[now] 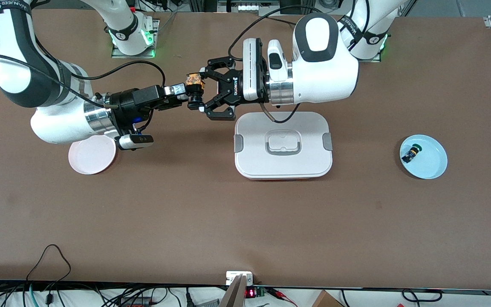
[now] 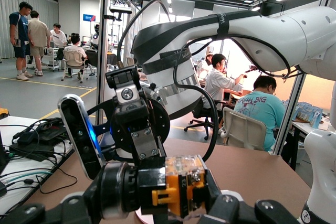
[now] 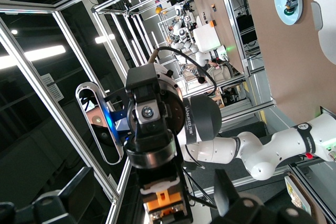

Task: Transfer orange switch to right arm and place
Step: 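Grasp the orange switch with the right gripper from the left gripper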

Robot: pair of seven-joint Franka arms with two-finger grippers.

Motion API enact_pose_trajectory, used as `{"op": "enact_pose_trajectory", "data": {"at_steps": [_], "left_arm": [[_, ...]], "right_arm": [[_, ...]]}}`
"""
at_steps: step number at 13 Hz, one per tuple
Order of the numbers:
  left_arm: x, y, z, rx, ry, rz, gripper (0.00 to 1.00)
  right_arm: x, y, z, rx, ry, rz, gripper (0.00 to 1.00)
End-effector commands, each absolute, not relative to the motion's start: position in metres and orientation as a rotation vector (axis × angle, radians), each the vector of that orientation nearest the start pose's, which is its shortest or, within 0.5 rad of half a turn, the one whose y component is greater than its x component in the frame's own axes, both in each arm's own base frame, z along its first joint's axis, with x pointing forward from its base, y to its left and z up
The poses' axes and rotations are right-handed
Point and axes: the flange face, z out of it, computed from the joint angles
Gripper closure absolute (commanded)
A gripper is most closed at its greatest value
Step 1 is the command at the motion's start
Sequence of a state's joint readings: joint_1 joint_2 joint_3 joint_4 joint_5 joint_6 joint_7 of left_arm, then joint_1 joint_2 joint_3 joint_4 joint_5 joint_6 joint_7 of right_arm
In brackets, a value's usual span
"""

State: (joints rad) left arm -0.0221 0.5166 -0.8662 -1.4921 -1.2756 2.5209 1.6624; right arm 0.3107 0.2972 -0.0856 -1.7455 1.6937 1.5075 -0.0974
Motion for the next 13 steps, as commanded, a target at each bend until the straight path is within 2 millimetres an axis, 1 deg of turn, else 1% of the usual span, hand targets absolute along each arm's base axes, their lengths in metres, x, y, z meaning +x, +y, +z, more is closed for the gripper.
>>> {"op": "enact_pose_trajectory", "data": {"at_steps": [1, 3, 5, 6, 9, 10, 11, 13], "left_arm": [[0.5509, -0.4616, 0.5299, 1.396, -1.176, 1.072, 0.99], [0.5511, -0.4614, 0.5306, 1.395, -1.174, 1.074, 0.99], [0.5511, -0.4614, 0.5306, 1.395, -1.174, 1.074, 0.99], [0.5509, -0.4615, 0.5298, 1.396, -1.174, 1.072, 0.99], [0.5509, -0.4615, 0.5298, 1.396, -1.174, 1.072, 0.99], [0.5509, -0.4615, 0.5298, 1.396, -1.172, 1.072, 0.97], [0.5514, -0.4609, 0.5298, 1.397, -1.169, 1.070, 0.94], [0.5510, -0.4613, 0.5302, 1.400, -1.164, 1.066, 0.82]], "right_arm": [[0.5829, 0.2576, 0.4848, -1.454, 0.094, 0.467, 0.14], [0.5820, 0.2573, 0.4865, -1.448, 0.072, 0.456, 0.45], [0.5821, 0.2574, 0.4875, -1.445, 0.062, 0.447, 0.70], [0.5824, 0.2574, 0.4881, -1.433, 0.063, 0.443, 0.77], [0.5812, 0.2594, 0.4899, -1.426, 0.055, 0.442, 0.81], [0.5807, 0.2612, 0.4891, -1.424, 0.046, 0.435, 0.82], [0.5807, 0.2612, 0.4891, -1.424, 0.044, 0.434, 0.82], [0.5807, 0.2612, 0.4891, -1.424, 0.043, 0.433, 0.82]]}}
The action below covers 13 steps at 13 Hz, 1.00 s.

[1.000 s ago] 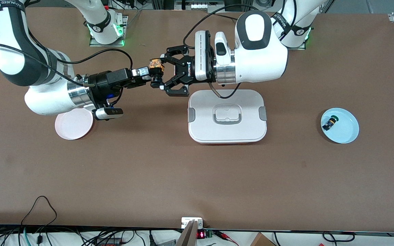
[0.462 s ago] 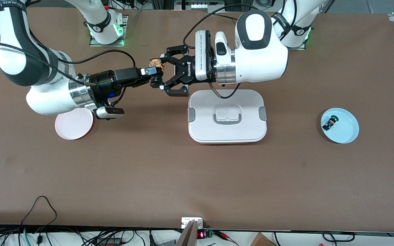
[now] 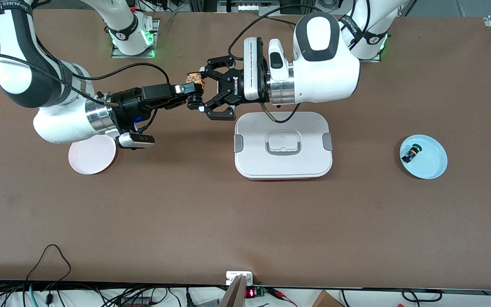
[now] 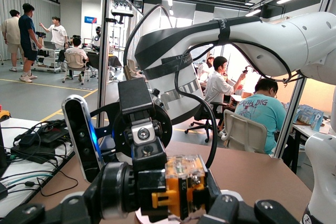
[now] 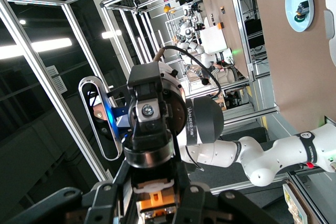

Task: Transfer orange switch to right arm and place
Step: 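Grasp the orange switch with the right gripper from the left gripper, then open the left gripper and withdraw it while the right gripper holds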

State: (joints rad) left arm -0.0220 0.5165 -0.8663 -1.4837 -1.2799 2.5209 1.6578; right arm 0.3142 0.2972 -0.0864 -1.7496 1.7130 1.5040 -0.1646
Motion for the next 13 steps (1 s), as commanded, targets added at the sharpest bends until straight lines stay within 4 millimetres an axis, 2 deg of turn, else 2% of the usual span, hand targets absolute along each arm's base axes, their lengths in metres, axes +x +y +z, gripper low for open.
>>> {"op": "enact_pose_trajectory", "data": {"at_steps": [1, 3, 4, 5, 8, 9, 11, 13], "left_arm": [[0.552, -0.460, 0.530, 1.401, -1.163, 1.067, 0.77], [0.552, -0.460, 0.530, 1.402, -1.160, 1.065, 0.76], [0.552, -0.460, 0.530, 1.403, -1.156, 1.063, 0.63], [0.553, -0.459, 0.529, 1.405, -1.129, 1.058, 0.01], [0.556, -0.454, 0.529, 1.406, -1.104, 1.065, 0.00], [0.565, -0.443, 0.527, 1.415, -1.105, 1.078, 0.00], [0.587, -0.410, 0.526, 1.399, -1.097, 1.073, 0.00], [0.609, -0.368, 0.527, 1.333, -1.092, 1.041, 0.00]], "right_arm": [[0.580, 0.262, 0.488, -1.424, 0.040, 0.431, 0.82], [0.578, 0.267, 0.488, -1.425, 0.027, 0.431, 0.82], [0.578, 0.267, 0.488, -1.425, 0.028, 0.430, 0.82], [0.578, 0.267, 0.488, -1.425, 0.029, 0.432, 0.82], [0.578, 0.267, 0.489, -1.426, 0.028, 0.428, 0.82], [0.578, 0.267, 0.489, -1.426, 0.028, 0.428, 0.82], [0.577, 0.270, 0.489, -1.426, 0.022, 0.428, 0.82], [0.576, 0.270, 0.490, -1.426, 0.019, 0.426, 0.82]]}}
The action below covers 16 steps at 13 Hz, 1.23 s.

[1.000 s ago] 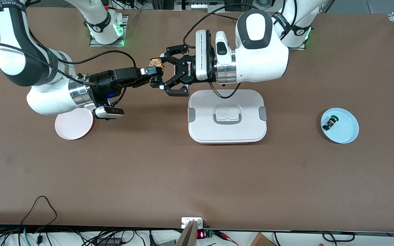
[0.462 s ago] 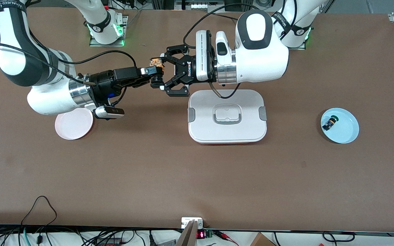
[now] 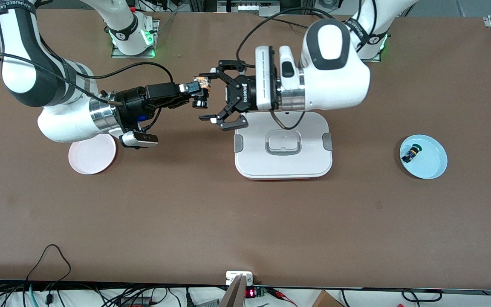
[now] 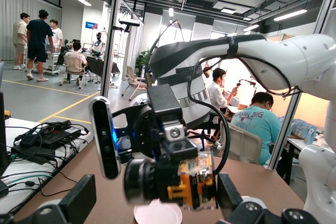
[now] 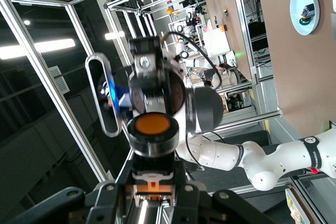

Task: Transfer orange switch to right arm and place
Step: 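Open the left gripper and withdraw it while the right gripper holds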

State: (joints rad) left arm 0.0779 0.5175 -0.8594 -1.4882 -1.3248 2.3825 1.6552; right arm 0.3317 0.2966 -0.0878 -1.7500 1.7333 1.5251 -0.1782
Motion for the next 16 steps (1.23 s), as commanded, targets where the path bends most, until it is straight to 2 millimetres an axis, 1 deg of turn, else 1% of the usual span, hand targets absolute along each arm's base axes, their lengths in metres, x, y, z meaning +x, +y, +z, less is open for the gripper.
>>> {"op": "enact_pose_trajectory", "data": {"at_steps": [1, 3, 4, 5, 6, 7, 8, 9, 10, 11, 12, 13, 14, 15, 16], "left_arm": [[0.621, -0.343, 0.523, 1.300, -1.091, 1.040, 0.00], [0.641, -0.299, 0.512, 1.223, -1.137, 1.092, 0.00], [0.651, -0.274, 0.499, 1.194, -1.175, 1.115, 0.00], [0.660, -0.249, 0.492, 1.179, -1.217, 1.131, 0.00], [0.667, -0.218, 0.489, 1.189, -1.248, 1.137, 0.00], [0.671, -0.191, 0.484, 1.185, -1.275, 1.121, 0.00], [0.678, -0.161, 0.470, 1.204, -1.283, 1.106, 0.00], [0.686, -0.129, 0.446, 1.209, -1.253, 1.084, 0.00], [0.689, -0.103, 0.420, 1.196, -1.199, 1.060, 0.00], [0.691, -0.078, 0.401, 1.201, -1.157, 1.051, 0.00], [0.695, -0.050, 0.394, 1.235, -1.130, 1.073, 0.00], [0.699, -0.026, 0.398, 1.262, -1.131, 1.100, 0.00], [0.705, 0.004, 0.407, 1.299, -1.147, 1.140, 0.00], [0.708, 0.026, 0.404, 1.357, -1.215, 1.124, 0.00], [0.709, 0.039, 0.412, 1.378, -1.279, 1.112, 0.00]], "right_arm": [[0.576, 0.270, 0.489, -1.425, 0.018, 0.427, 0.82], [0.576, 0.270, 0.489, -1.424, 0.008, 0.415, 0.82], [0.576, 0.270, 0.489, -1.424, 0.005, 0.412, 0.82], [0.576, 0.271, 0.490, -1.425, 0.001, 0.411, 0.82], [0.574, 0.271, 0.487, -1.425, -0.002, 0.407, 0.82], [0.572, 0.269, 0.479, -1.427, -0.009, 0.393, 0.83], [0.571, 0.264, 0.474, -1.430, -0.022, 0.365, 0.85], [0.570, 0.257, 0.469, -1.437, -0.042, 0.329, 0.87], [0.572, 0.247, 0.465, -1.468, -0.064, 0.307, 0.88], [0.572, 0.240, 0.462, -1.507, -0.084, 0.300, 0.89], [0.574, 0.229, 0.458, -1.547, -0.103, 0.290, 0.91], [0.574, 0.215, 0.456, -1.606, -0.142, 0.269, 0.92], [0.575, 0.197, 0.451, -1.672, -0.187, 0.260, 0.93], [0.573, 0.177, 0.446, -1.726, -0.245, 0.263, 0.94], [0.571, 0.156, 0.439, -1.762, -0.309, 0.263, 0.95]]}}
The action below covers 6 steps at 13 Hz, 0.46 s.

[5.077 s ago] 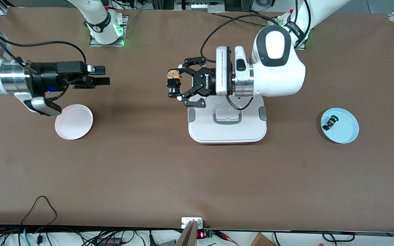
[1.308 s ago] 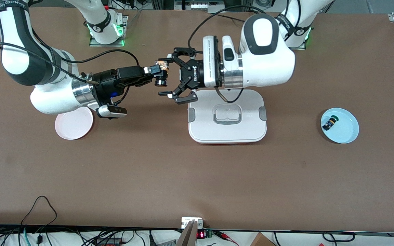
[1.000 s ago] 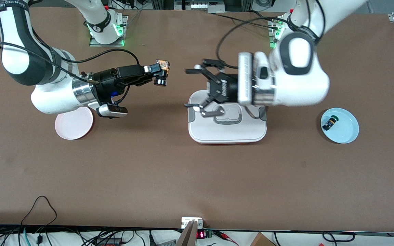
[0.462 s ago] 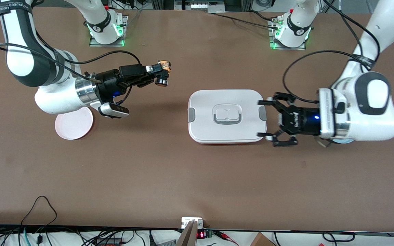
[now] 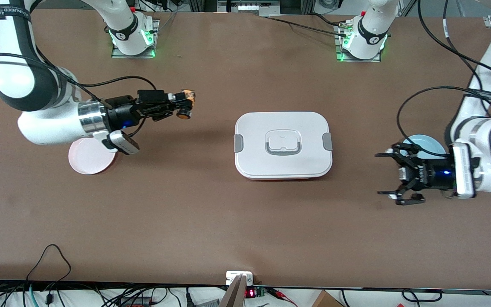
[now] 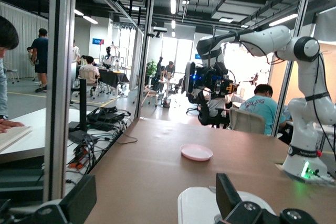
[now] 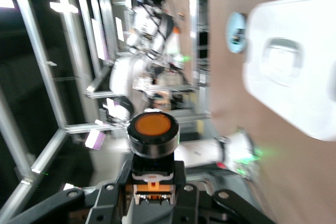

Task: Transfer orange switch to right arm and place
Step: 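Open the left gripper and withdraw it while the right gripper holds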

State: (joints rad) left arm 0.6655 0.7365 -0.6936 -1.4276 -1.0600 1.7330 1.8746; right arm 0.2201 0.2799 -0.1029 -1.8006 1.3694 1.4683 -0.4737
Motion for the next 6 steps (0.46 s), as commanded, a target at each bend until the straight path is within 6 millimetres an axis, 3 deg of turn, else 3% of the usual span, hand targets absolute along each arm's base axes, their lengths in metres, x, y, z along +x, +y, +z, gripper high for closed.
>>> {"op": "enact_pose_trajectory", "data": {"at_steps": [1, 5, 6], "left_arm": [[0.710, 0.060, 0.419, 1.416, -1.340, 1.103, 0.00], [0.704, 0.109, 0.399, 1.561, -1.452, 0.994, 0.00], [0.702, 0.114, 0.398, 1.568, -1.462, 0.973, 0.00]], "right_arm": [[0.568, 0.134, 0.431, -1.807, -0.388, 0.253, 0.98], [0.555, 0.065, 0.394, -2.045, -0.848, 0.291, 0.99], [0.553, 0.050, 0.385, -2.092, -0.986, 0.327, 0.99]]}}
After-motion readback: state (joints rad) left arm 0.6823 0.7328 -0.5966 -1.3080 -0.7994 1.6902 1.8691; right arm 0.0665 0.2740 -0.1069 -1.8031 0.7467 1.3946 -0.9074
